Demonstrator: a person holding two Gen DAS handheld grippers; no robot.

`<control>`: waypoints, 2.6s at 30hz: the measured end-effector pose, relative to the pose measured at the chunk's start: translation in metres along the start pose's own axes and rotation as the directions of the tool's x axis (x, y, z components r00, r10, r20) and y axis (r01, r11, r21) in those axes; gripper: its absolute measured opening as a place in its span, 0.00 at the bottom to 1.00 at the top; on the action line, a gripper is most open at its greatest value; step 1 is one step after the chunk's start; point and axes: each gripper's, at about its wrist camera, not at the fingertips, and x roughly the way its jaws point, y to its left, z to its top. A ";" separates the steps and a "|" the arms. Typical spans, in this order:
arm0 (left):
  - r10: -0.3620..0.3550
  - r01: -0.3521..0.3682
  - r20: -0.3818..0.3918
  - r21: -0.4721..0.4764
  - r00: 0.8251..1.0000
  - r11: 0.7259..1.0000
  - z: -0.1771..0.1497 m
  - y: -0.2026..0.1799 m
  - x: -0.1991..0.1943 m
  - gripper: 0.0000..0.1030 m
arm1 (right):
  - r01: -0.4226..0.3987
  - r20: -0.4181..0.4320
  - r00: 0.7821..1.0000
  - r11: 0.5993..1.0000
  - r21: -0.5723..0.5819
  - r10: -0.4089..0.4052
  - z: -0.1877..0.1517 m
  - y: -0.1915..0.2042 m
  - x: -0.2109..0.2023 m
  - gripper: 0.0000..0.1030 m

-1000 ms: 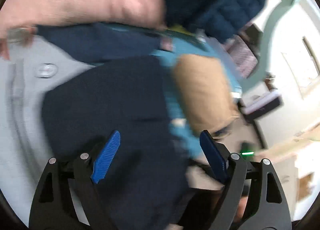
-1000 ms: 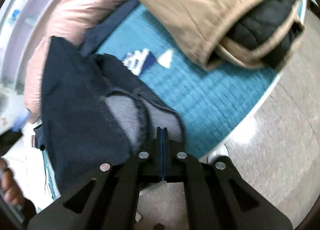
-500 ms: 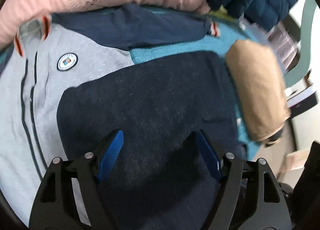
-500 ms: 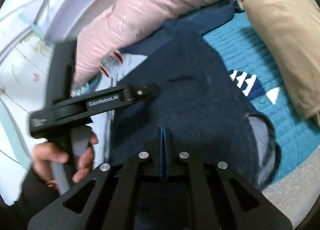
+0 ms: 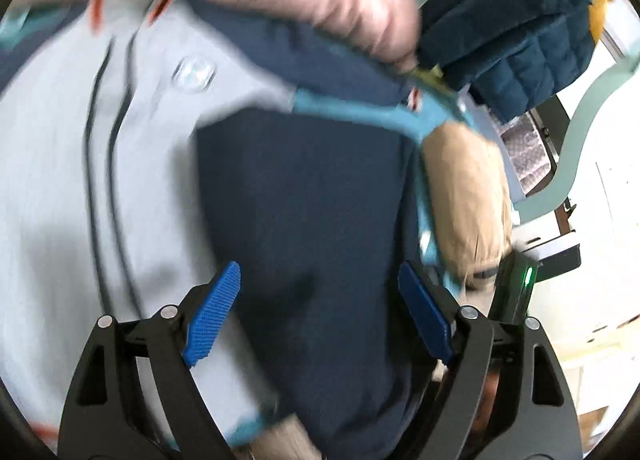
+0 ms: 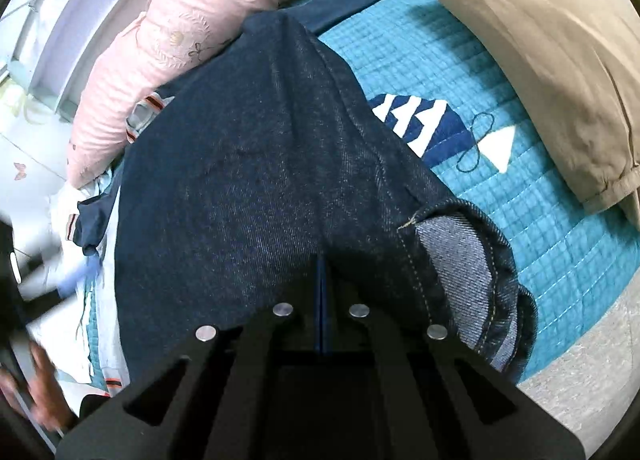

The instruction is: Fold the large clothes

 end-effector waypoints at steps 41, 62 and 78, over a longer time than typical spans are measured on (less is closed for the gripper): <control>-0.150 0.133 -0.044 -0.258 0.988 0.957 -0.063 -0.036 -0.001 0.31 | -0.397 0.277 0.918 0.680 0.616 0.284 -0.108 -0.043 -0.093 0.54; -0.151 0.130 -0.071 -0.242 0.986 0.961 -0.048 -0.046 0.004 0.32 | -0.515 0.333 0.826 0.370 0.773 0.455 -0.110 -0.075 -0.001 0.67; -0.130 0.096 -0.144 -0.222 0.981 0.970 -0.056 -0.028 0.018 0.33 | -0.497 0.267 0.859 0.589 0.637 0.436 -0.065 -0.053 -0.014 0.16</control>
